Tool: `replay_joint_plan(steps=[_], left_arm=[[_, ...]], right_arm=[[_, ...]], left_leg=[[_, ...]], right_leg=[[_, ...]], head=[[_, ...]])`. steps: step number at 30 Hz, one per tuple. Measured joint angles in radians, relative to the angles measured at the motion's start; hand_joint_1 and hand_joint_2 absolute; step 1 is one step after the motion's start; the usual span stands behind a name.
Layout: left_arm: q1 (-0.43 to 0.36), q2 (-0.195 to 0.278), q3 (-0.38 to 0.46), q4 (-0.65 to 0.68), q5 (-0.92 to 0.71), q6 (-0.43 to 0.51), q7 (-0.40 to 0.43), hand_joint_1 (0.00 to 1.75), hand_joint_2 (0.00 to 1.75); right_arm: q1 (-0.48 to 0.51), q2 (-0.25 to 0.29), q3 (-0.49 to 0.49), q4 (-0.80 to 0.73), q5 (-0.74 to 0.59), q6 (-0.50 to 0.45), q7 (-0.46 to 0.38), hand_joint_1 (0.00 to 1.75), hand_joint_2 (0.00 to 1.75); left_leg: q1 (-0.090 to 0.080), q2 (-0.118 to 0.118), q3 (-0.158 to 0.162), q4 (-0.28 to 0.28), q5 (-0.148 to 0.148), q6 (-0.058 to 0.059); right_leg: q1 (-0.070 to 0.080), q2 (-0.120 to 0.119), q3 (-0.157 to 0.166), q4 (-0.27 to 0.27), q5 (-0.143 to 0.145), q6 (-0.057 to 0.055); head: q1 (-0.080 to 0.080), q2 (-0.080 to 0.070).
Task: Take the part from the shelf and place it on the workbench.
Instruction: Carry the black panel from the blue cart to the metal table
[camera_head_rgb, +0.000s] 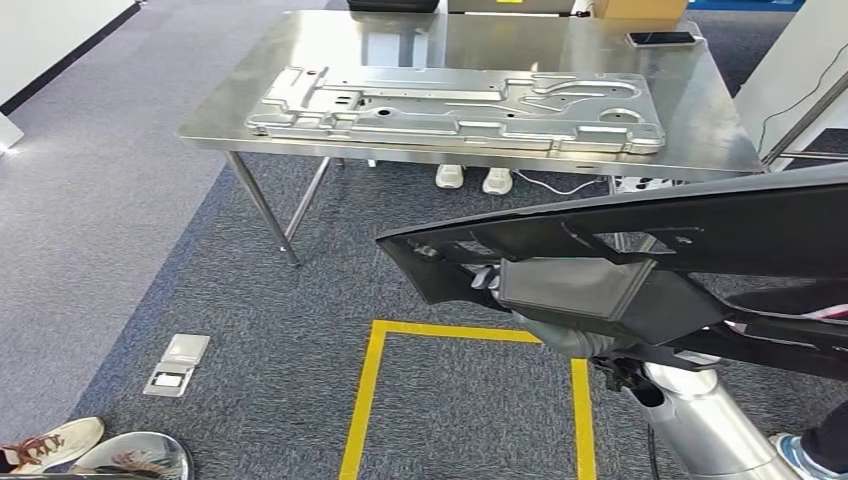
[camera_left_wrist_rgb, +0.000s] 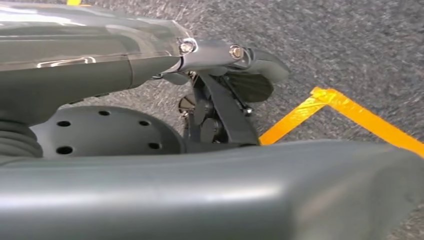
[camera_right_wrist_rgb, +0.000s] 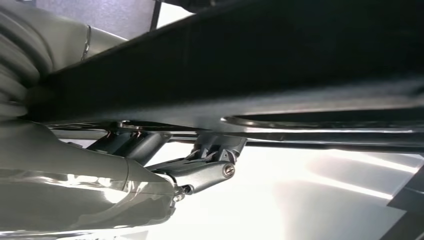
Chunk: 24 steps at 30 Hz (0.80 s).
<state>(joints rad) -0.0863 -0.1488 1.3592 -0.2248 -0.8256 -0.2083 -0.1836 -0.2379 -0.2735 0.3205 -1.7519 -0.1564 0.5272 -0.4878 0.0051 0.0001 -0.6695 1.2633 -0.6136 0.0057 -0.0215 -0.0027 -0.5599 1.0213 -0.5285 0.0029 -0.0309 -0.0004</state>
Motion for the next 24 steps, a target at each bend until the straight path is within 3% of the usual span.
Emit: replay_joint_plan(steps=[2, 3, 4, 8, 10, 12, 13, 14, 15, 17, 18, 20, 22, 24], left_arm=[[-0.001, 0.001, 0.000, 0.000, 0.000, 0.000, 0.000, 0.00, 1.75], [-0.001, 0.001, 0.000, 0.000, 0.000, 0.000, 0.000, 0.00, 1.75], [-0.002, 0.001, 0.000, 0.000, 0.000, 0.000, 0.000, 0.00, 1.75], [-0.002, 0.002, 0.000, 0.000, 0.000, 0.000, 0.000, 0.00, 1.75], [-0.002, 0.001, 0.000, 0.000, 0.000, 0.000, -0.001, 0.00, 1.75], [-0.002, 0.001, 0.000, 0.000, 0.000, 0.000, 0.000, 0.00, 1.75], [-0.002, 0.000, 0.000, 0.000, 0.000, 0.000, 0.000, 0.00, 1.75], [-0.002, 0.000, 0.000, 0.000, 0.000, 0.000, 0.000, 0.00, 1.75], [-0.002, 0.000, 0.000, 0.000, 0.000, 0.000, 0.000, 0.00, 1.75], [-0.002, 0.000, 0.000, 0.000, 0.000, 0.000, 0.000, 0.00, 1.75], [-0.002, 0.000, 0.000, 0.000, 0.000, 0.000, 0.000, 0.00, 1.75], [-0.002, 0.000, 0.000, 0.000, 0.000, 0.000, 0.000, 0.00, 1.75], [-0.002, 0.000, 0.000, 0.000, 0.000, 0.000, 0.000, 0.00, 1.75], [-0.003, 0.000, 0.000, 0.000, 0.000, 0.000, 0.000, 0.00, 1.75]], right_arm=[[-0.001, 0.000, 0.000, 0.000, 0.000, 0.000, 0.000, 1.75, 1.75], [-0.001, 0.000, 0.000, 0.000, 0.000, 0.000, 0.000, 1.75, 1.75], [-0.001, 0.000, 0.000, 0.000, 0.000, 0.000, 0.000, 1.75, 1.75], [-0.003, 0.000, -0.001, -0.001, 0.000, 0.000, 0.000, 1.75, 1.75], [-0.004, 0.000, -0.002, -0.001, 0.000, 0.000, 0.000, 1.75, 1.75], [-0.003, 0.000, -0.001, 0.000, 0.000, 0.000, 0.000, 1.75, 1.75], [-0.001, 0.000, -0.001, 0.000, 0.000, 0.000, 0.000, 1.75, 1.75], [0.001, 0.000, -0.001, 0.000, 0.000, 0.000, 0.000, 1.75, 1.75], [0.002, 0.000, -0.001, 0.001, 0.000, 0.000, 0.000, 1.75, 1.75], [0.000, 0.000, -0.001, 0.000, 0.000, 0.000, 0.000, 1.75, 1.75], [0.000, 0.000, -0.001, 0.000, 0.000, 0.000, 0.000, 1.75, 1.75], [0.000, 0.000, -0.001, 0.000, 0.000, 0.000, 0.000, 1.75, 1.75], [0.001, 0.000, -0.001, 0.000, 0.000, 0.000, 0.000, 1.75, 1.75], [-0.001, 0.000, -0.001, -0.001, 0.000, 0.000, 0.000, 1.75, 1.75]], left_leg=[[-0.003, -0.001, 0.062, -0.138, 0.072, 0.011], [-0.005, -0.002, 0.086, -0.193, 0.093, 0.017], [-0.008, -0.003, 0.099, -0.225, 0.100, 0.022], [-0.006, -0.001, 0.103, -0.248, 0.100, 0.034], [-0.002, 0.001, 0.107, -0.257, 0.105, 0.040], [-0.003, 0.002, 0.107, -0.257, 0.105, 0.042], [-0.003, 0.003, 0.107, -0.256, 0.105, 0.042], [-0.004, 0.003, 0.108, -0.256, 0.104, 0.042], [-0.004, 0.003, 0.109, -0.255, 0.104, 0.042], [-0.004, 0.002, 0.114, -0.253, 0.100, 0.039], [-0.006, 0.001, 0.113, -0.250, 0.098, 0.036], [-0.009, 0.000, 0.110, -0.246, 0.095, 0.029], [-0.009, 0.000, 0.109, -0.244, 0.093, 0.024], [-0.007, 0.000, 0.100, -0.216, 0.069, 0.014]], right_leg=[[0.002, 0.002, 0.003, 0.000, -0.002, 0.002], [0.002, 0.003, 0.002, 0.000, -0.002, 0.004], [0.003, 0.003, -0.001, 0.001, -0.003, 0.008], [0.002, 0.003, -0.006, 0.008, -0.012, 0.029], [0.003, 0.003, -0.035, 0.080, -0.061, 0.034], [0.003, 0.004, -0.095, 0.212, -0.124, 0.037], [0.003, 0.003, -0.117, 0.260, -0.137, 0.038], [0.003, 0.003, -0.124, 0.276, -0.131, 0.039], [0.003, 0.003, -0.111, 0.247, -0.104, 0.040], [0.002, 0.002, -0.048, 0.113, -0.033, 0.038], [0.002, 0.003, -0.021, 0.051, -0.010, 0.036], [0.004, 0.004, 0.000, 0.001, -0.002, 0.029], [0.005, 0.006, -0.002, 0.000, -0.001, 0.020], [0.001, 0.004, -0.001, -0.001, 0.001, 0.009]], head=[[0.000, 0.000], [0.000, 0.000], [0.000, 0.000], [0.000, 0.000], [0.001, 0.000], [0.001, 0.000], [0.001, 0.000], [0.001, 0.000], [0.001, 0.000], [0.001, 0.000], [0.001, 0.000], [0.001, 0.000], [0.000, 0.000], [0.000, 0.000]])
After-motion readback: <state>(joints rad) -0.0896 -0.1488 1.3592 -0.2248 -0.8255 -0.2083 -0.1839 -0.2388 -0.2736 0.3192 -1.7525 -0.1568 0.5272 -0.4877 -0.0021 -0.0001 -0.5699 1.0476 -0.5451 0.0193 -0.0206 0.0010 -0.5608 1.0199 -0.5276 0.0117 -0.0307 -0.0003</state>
